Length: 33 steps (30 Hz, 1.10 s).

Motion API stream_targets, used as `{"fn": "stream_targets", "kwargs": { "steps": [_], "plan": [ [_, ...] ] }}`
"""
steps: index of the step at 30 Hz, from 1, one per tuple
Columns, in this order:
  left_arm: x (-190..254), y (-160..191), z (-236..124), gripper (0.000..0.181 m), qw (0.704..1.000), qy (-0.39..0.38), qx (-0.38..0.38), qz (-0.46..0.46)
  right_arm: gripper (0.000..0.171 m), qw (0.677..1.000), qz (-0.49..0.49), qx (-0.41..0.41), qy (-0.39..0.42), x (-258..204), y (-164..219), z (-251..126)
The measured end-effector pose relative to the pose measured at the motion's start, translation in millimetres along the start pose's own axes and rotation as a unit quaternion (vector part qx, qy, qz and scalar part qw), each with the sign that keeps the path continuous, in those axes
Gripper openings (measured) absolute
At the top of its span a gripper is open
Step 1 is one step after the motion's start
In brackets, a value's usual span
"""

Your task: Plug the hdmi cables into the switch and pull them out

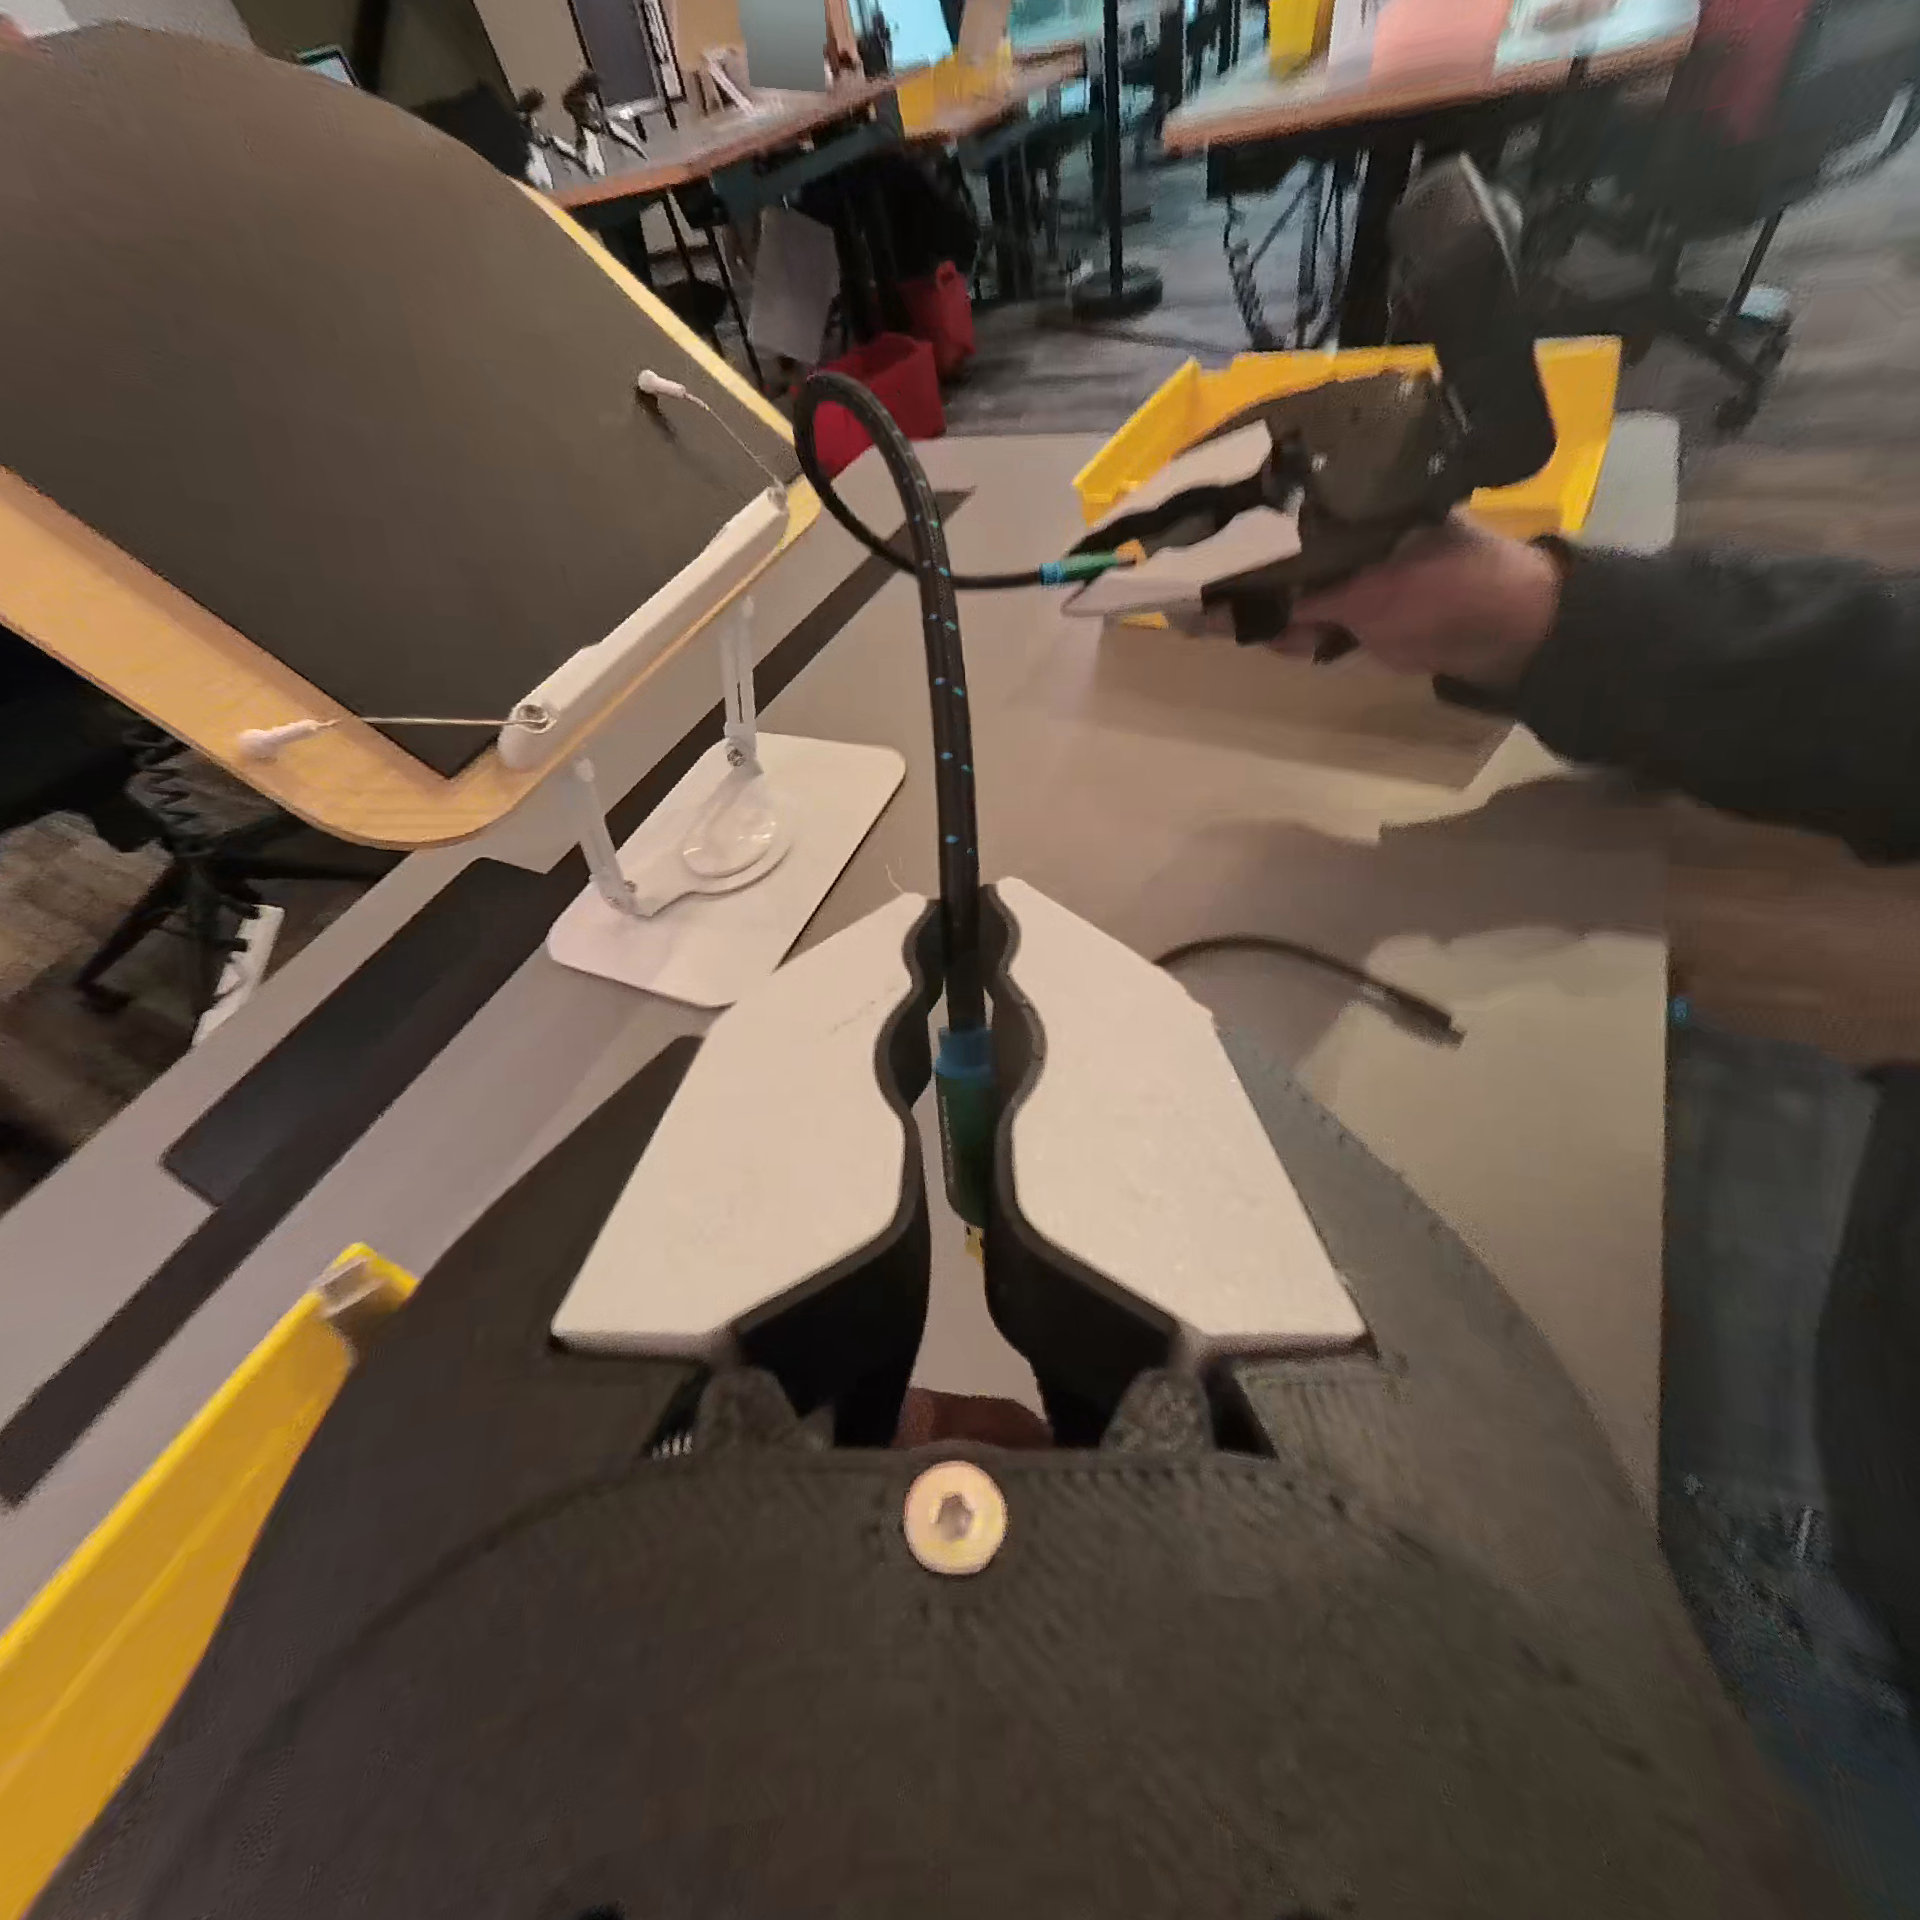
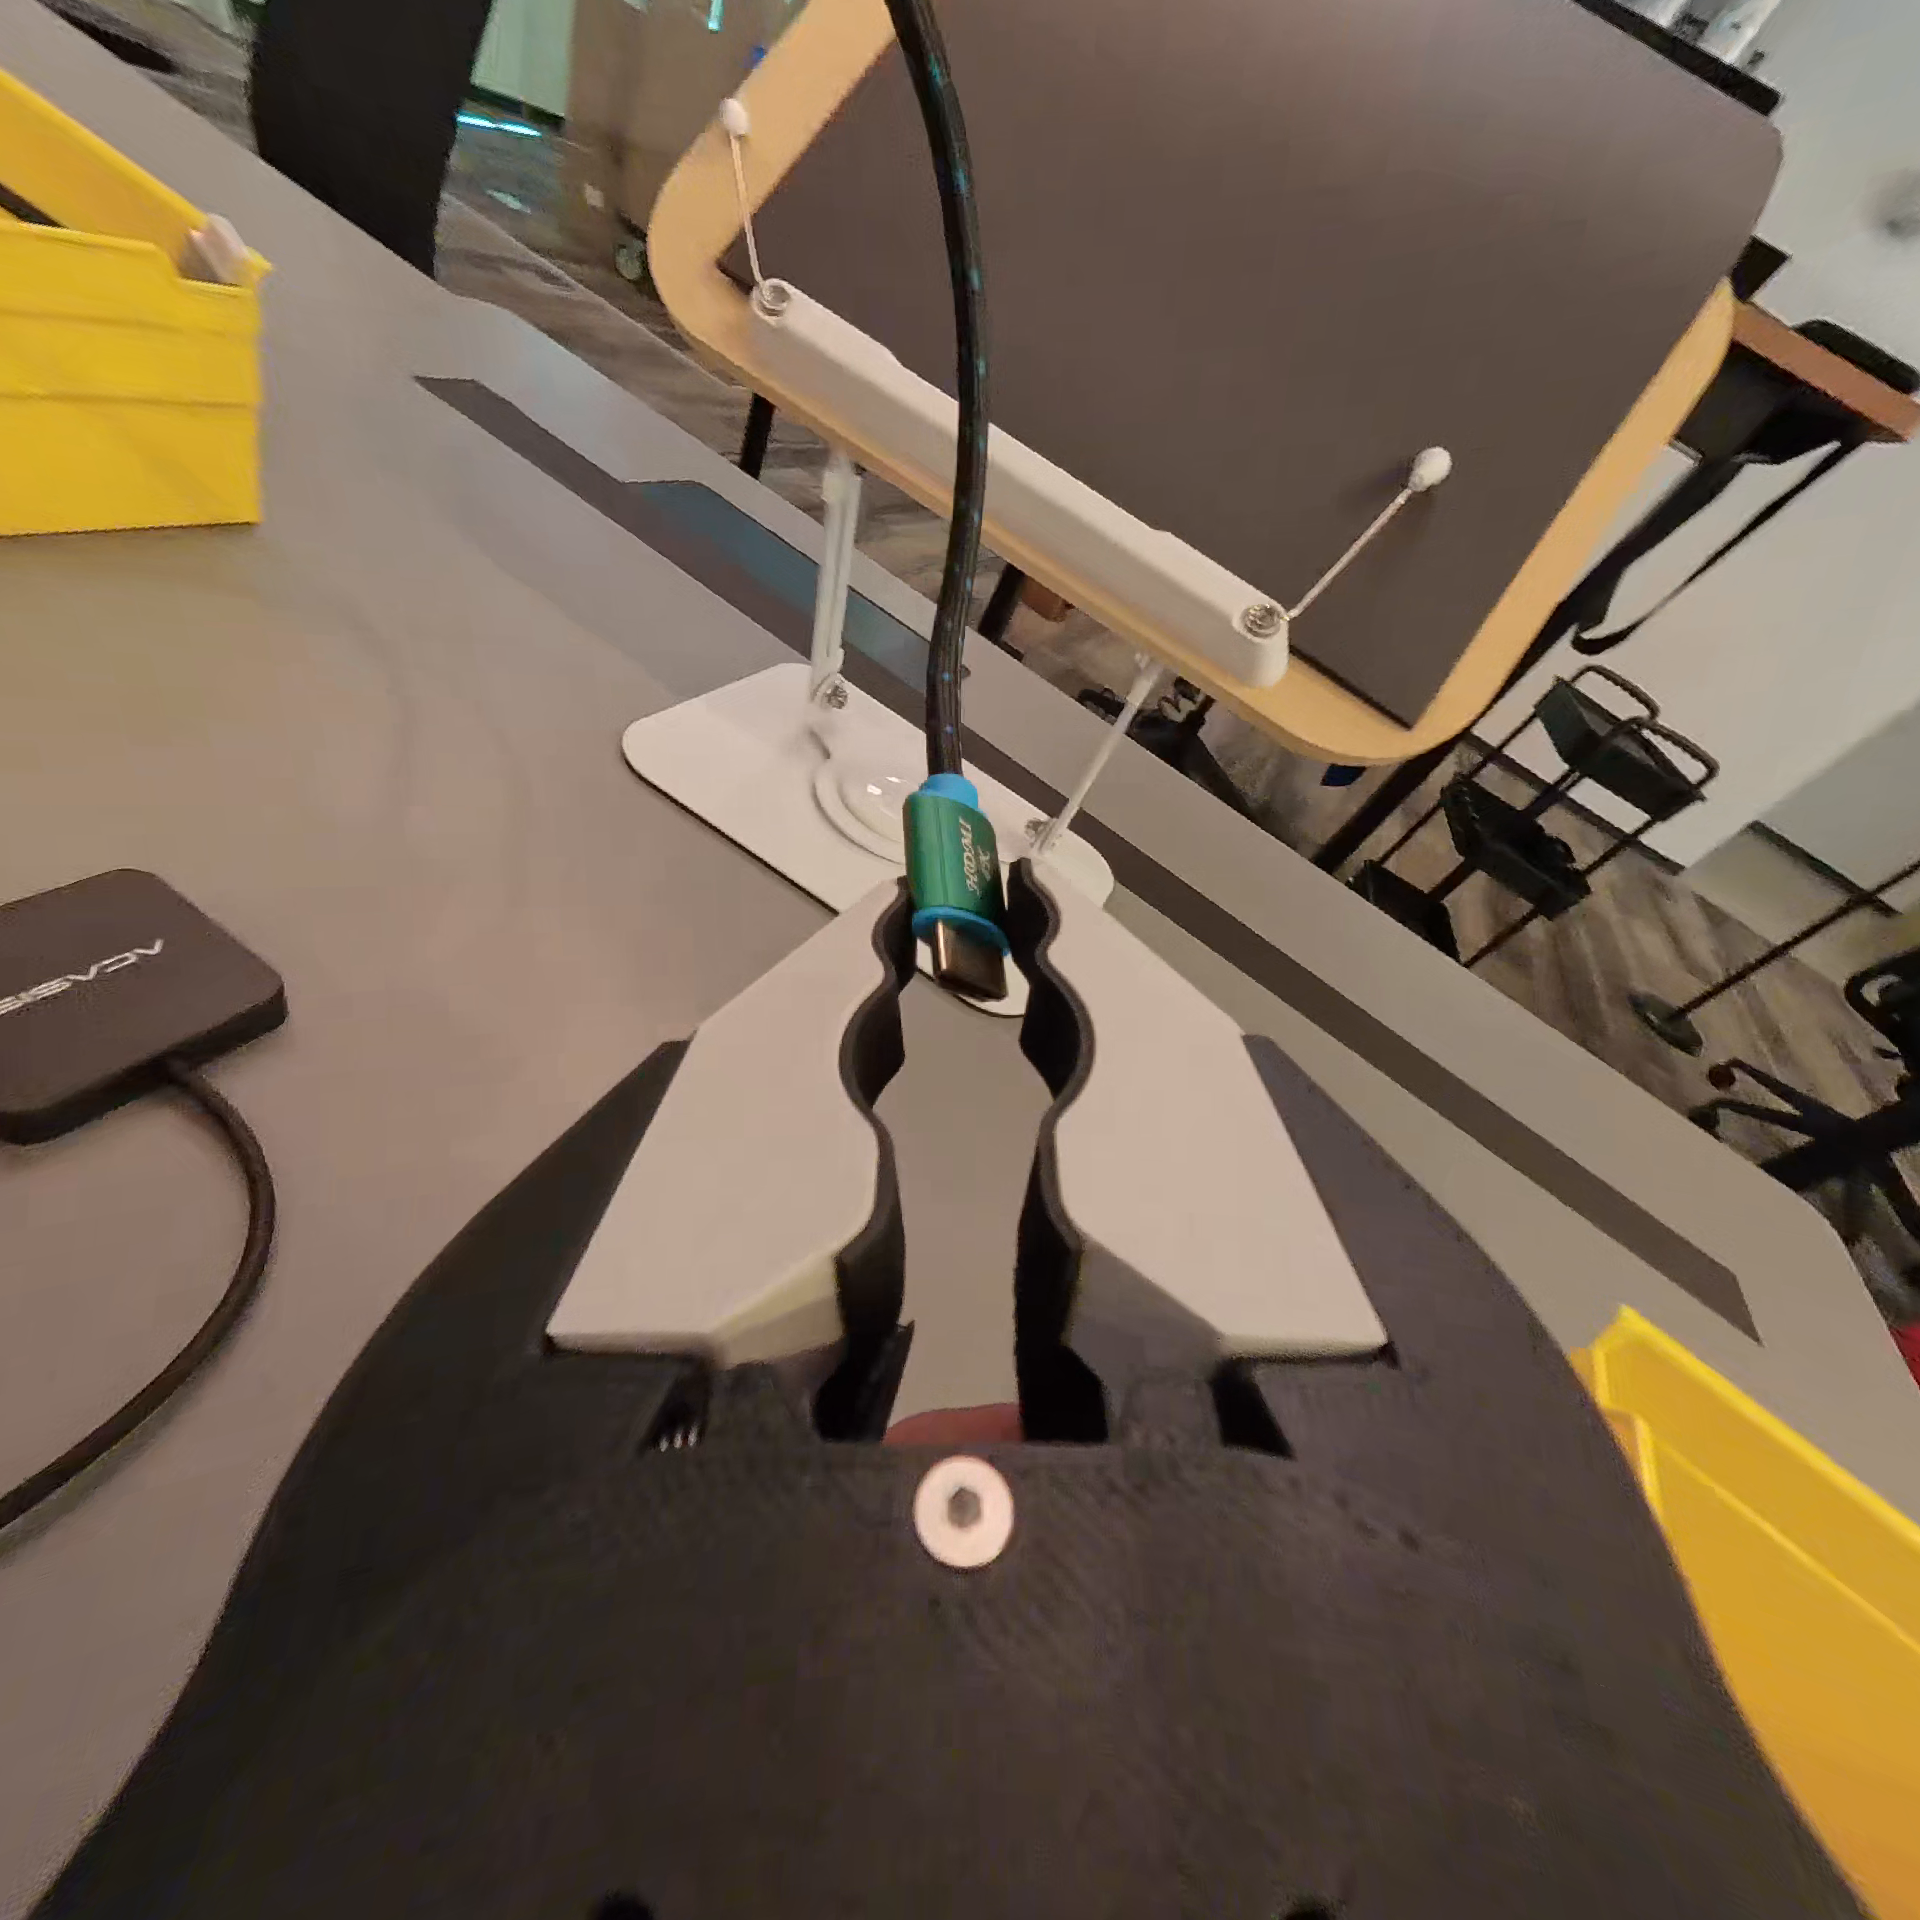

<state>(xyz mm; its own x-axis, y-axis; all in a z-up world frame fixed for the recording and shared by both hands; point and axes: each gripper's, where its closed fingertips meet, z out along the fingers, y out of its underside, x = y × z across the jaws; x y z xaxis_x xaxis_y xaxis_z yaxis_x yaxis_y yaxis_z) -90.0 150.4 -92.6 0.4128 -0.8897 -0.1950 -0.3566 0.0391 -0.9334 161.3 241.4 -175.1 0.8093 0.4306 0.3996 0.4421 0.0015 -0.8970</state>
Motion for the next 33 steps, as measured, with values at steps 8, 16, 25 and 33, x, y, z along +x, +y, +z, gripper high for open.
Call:
{"fn": "stream_targets", "kwargs": {
  "steps": [8,16,25,33],
  "plan": [
    [-35.0,20.6,-48.9,0.006,0.988,-0.081,-0.101,0.088,0.017,0.995,-0.057,-0.009,0.084,20.0,-3.5,-7.1],
    [-38.2,17.7,-29.6,0.006,0.976,-0.128,-0.110,0.135,0.014,0.985,-0.172,-0.018,-0.024,-64.1,-10.5,-6.5],
    [-22.2,4.3,-12.0,0.005,0.949,-0.155,-0.132,0.241,0.037,0.957,-0.207,-0.068,-0.192,-135.9,32.2,-29.2],
    [2.7,-9.6,7.6,0.006,0.921,-0.151,-0.121,0.339,0.043,0.970,-0.109,0.057,-0.212,-112.6,-43.6,-58.9]
  ]
}}
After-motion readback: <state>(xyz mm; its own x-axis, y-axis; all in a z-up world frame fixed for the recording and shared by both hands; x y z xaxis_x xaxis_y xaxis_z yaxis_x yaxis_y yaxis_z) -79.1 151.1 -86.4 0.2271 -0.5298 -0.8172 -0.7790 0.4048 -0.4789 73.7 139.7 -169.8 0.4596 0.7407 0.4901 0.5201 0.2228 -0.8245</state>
